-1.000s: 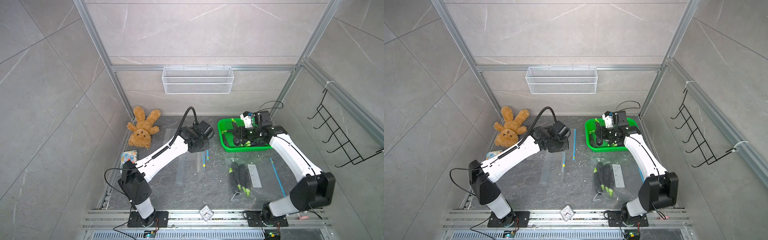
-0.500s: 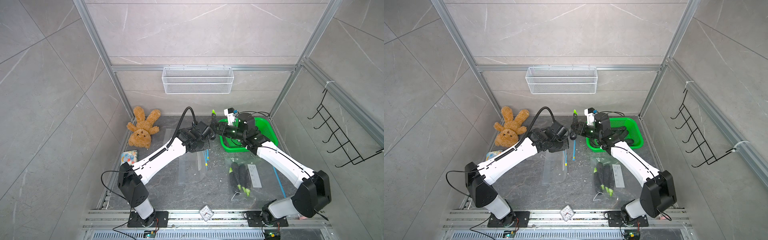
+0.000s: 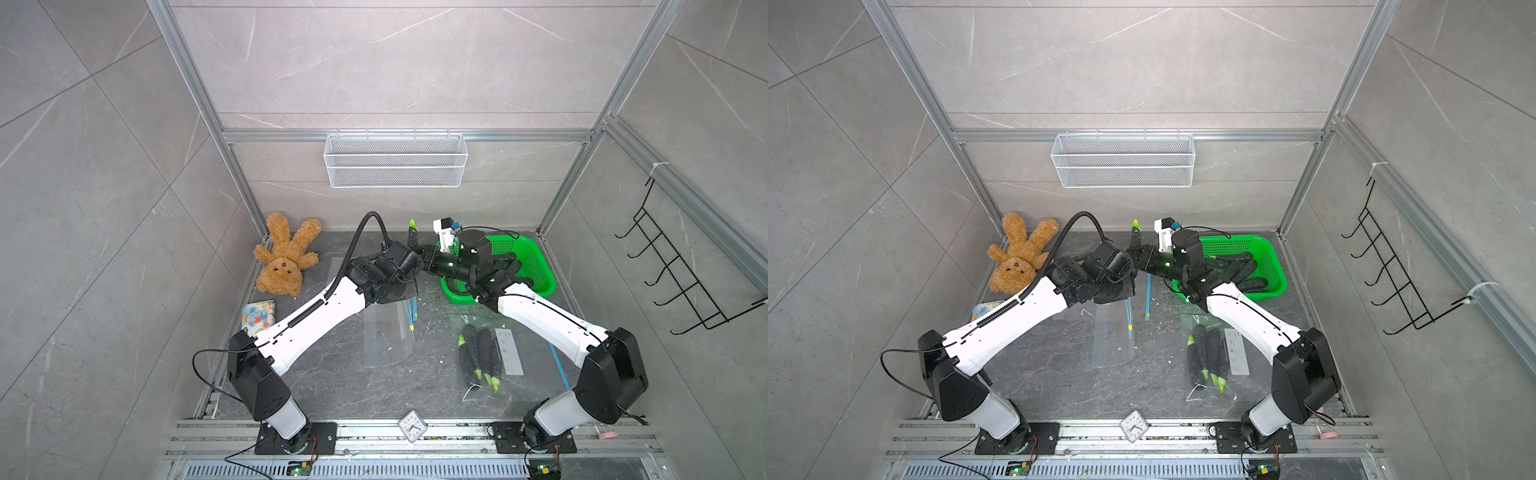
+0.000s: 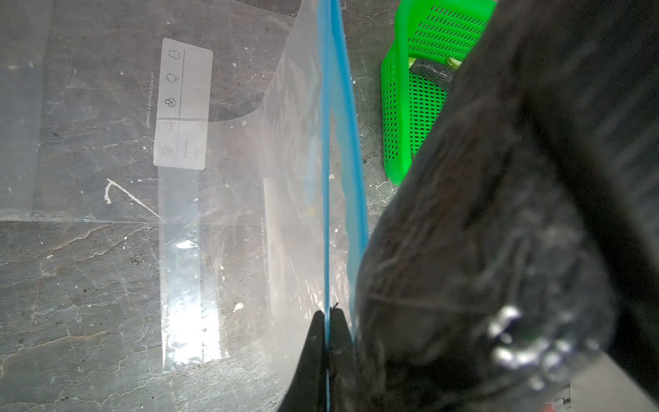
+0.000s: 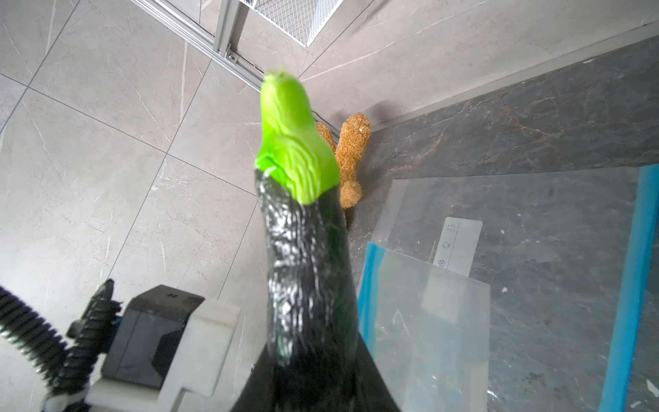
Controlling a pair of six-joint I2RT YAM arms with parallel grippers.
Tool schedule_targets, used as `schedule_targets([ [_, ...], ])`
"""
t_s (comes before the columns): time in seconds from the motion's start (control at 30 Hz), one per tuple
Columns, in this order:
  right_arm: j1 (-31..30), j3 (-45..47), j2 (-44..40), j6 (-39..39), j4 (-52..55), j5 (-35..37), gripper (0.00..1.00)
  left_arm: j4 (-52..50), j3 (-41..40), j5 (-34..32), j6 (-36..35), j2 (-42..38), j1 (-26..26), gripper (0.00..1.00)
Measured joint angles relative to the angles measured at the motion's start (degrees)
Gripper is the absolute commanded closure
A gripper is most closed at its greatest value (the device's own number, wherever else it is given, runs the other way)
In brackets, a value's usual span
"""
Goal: Place the eggplant in a zip-top bag and seal the zipper
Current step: Place the eggplant in the zipper food storage bag.
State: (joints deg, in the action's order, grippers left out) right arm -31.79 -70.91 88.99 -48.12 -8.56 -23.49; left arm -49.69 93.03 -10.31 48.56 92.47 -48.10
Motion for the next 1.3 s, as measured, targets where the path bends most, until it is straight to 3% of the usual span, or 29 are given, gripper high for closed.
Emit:
schedule_targets([
  [0.43,-2.64,-0.55,1.66,0.55,0.35,3.23,1.00,-0.70,-0.90,-0.20,-0.20,-0.94,-0.11,1.00],
  [0.9,-3.17,3.85,-1.86,6.38,5.51,6.64,1.00,-0.72,-1.77,-2.21,-0.15,-1.99,0.46,1.00],
  [1.3,-9.92,7.17,-3.08,9.94,7.08,14.84,0.96,-0.63,-1.81,-4.61,-0.13,-1.99,0.90,1.00],
])
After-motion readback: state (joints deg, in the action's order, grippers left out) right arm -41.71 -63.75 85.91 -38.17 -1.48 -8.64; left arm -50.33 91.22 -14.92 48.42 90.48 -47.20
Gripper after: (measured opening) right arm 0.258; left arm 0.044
